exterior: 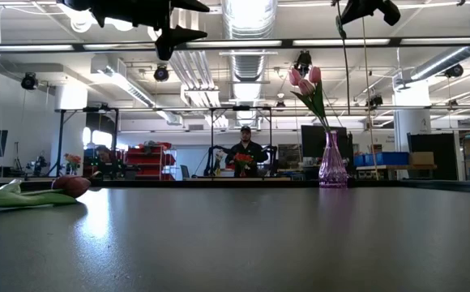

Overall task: Sort flowers into vase by color
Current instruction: Put the pink tulip into the transparent pink vase

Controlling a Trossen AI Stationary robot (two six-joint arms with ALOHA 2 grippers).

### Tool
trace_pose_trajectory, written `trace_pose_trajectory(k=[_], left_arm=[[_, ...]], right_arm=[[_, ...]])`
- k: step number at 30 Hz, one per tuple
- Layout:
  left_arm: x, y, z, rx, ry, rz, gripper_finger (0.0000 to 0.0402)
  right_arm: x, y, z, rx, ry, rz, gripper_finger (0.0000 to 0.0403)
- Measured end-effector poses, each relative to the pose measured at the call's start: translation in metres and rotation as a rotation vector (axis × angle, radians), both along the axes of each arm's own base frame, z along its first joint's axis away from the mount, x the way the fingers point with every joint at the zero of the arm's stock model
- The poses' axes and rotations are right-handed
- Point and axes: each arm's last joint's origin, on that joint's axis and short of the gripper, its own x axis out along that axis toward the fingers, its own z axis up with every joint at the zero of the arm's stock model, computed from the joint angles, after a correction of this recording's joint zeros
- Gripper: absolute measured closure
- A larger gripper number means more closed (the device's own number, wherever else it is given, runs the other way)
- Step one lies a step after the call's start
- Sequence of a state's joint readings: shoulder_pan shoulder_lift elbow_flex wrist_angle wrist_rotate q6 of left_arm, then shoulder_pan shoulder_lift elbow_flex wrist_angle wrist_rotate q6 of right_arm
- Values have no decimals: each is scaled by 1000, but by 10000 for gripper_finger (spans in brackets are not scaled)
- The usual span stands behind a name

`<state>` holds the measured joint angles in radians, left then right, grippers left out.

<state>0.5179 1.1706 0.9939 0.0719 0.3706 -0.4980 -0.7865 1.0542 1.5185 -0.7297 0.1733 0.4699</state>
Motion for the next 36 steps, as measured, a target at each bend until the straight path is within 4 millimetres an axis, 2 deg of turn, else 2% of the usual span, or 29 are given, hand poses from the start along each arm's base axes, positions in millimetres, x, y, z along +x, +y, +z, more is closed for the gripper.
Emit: trace_pose_trajectory(k=[12, 28, 36], left_arm=[[0, 0, 0, 19, -1, 6, 170], [0, 2, 0, 48, 8, 45, 170], [0, 2, 0, 50, 8, 45, 170]], right_arm=[[-3, -2, -4, 109, -75, -16, 394], [11, -12, -14, 219, -130, -7, 394], [12, -13, -14, 235, -155, -8, 394]])
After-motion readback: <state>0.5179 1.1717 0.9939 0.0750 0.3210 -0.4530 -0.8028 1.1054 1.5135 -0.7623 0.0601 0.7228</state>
